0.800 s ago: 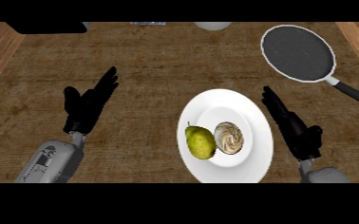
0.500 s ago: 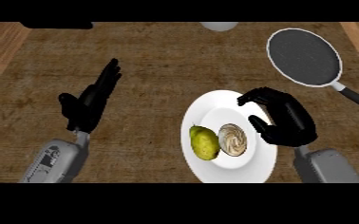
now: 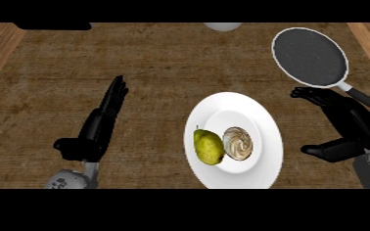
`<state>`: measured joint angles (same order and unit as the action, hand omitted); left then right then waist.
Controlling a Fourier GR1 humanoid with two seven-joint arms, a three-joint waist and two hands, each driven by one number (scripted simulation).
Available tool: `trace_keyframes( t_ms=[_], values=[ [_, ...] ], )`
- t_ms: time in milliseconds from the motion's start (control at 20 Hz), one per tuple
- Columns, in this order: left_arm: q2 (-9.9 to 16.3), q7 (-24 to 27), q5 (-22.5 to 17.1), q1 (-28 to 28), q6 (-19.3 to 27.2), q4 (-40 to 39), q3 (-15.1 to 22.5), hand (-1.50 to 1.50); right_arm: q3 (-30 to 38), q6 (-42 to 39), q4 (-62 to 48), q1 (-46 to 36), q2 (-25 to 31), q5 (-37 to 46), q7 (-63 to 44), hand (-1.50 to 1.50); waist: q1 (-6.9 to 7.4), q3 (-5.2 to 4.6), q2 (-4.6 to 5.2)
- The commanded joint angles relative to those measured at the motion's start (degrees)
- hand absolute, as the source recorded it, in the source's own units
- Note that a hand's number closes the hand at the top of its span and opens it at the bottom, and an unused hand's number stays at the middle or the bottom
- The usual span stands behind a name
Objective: Pick the cupcake from the plate and place it in the pan
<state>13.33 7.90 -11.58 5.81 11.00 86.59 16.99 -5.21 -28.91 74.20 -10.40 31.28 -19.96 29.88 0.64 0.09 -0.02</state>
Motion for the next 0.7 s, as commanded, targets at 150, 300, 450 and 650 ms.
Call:
trace_keyframes(
  t_ms=[150, 300, 450, 650],
  values=[
    [-2.9, -0.9, 1.9, 0.8, 1.1, 0.3, 0.7, 0.00, -0.4, -3.6, -1.9, -5.6, 4.8, 10.1, 4.8, -1.50, -0.41, -0.08, 0.06],
    [-2.5, 0.6, 2.6, -2.0, 0.1, 1.5, 1.7, 0.00, -2.2, -1.9, -2.4, -11.1, 4.8, 13.8, 0.7, -1.50, 0.25, -0.09, 0.10],
    [-0.7, -0.3, 1.6, -0.1, -0.8, 0.8, -1.6, 0.00, -6.5, -1.6, 3.3, -11.1, 4.4, 17.5, -4.3, -1.50, -0.35, -0.14, -0.04],
    [-0.8, -0.9, 1.9, -0.8, -1.1, 2.0, -1.1, 0.00, -11.7, -1.2, 5.6, -15.2, 2.9, 23.3, -12.1, -1.50, 0.03, -0.14, -0.03]
  ],
)
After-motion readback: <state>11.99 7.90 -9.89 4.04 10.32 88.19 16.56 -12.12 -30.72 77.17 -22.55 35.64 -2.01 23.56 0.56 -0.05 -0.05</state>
